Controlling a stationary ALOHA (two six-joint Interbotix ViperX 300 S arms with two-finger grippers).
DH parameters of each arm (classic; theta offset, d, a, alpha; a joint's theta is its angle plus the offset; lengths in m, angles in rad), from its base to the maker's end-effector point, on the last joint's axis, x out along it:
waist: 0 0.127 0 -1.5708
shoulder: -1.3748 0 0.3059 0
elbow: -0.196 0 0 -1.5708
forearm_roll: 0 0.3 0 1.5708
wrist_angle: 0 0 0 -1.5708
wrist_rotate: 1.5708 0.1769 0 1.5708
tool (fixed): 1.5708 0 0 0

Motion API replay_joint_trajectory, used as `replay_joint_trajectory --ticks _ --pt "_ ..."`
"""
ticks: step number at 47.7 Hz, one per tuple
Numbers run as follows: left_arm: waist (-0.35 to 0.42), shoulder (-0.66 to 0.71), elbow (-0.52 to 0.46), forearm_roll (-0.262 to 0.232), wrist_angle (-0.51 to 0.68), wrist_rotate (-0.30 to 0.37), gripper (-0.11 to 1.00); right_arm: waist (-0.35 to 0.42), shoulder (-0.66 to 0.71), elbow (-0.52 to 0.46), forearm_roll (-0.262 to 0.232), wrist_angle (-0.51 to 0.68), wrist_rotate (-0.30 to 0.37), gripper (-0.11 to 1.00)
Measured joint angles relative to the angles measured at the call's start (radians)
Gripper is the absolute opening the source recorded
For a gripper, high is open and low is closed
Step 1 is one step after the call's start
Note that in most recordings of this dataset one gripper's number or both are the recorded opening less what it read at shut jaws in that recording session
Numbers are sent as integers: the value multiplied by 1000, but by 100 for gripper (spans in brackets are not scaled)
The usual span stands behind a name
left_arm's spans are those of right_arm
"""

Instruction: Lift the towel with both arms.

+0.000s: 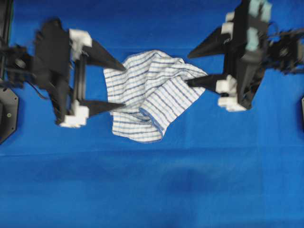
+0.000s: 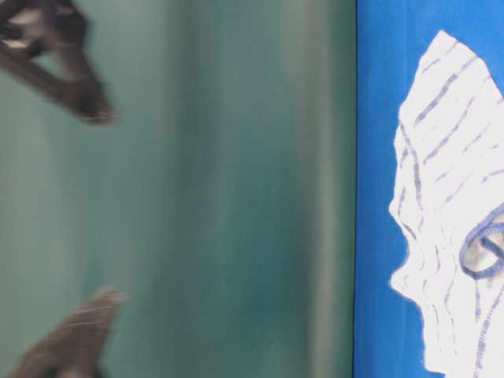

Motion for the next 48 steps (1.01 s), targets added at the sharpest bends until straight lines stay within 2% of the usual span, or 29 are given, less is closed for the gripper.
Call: replay_joint_trajectory --ticks 9,18,31,48 --pt "-44 114 51 0 -91 0 89 0 75 109 -2 -94 38 64" --pt "-57 242 101 0 -153 -2 89 0 181 160 0 -189 55 64" --pt "-63 425 152 -2 -255 -26 89 0 357 167 0 -299 57 64" --pt "-66 535 183 -2 -308 -61 89 0 551 156 17 -397 57 64"
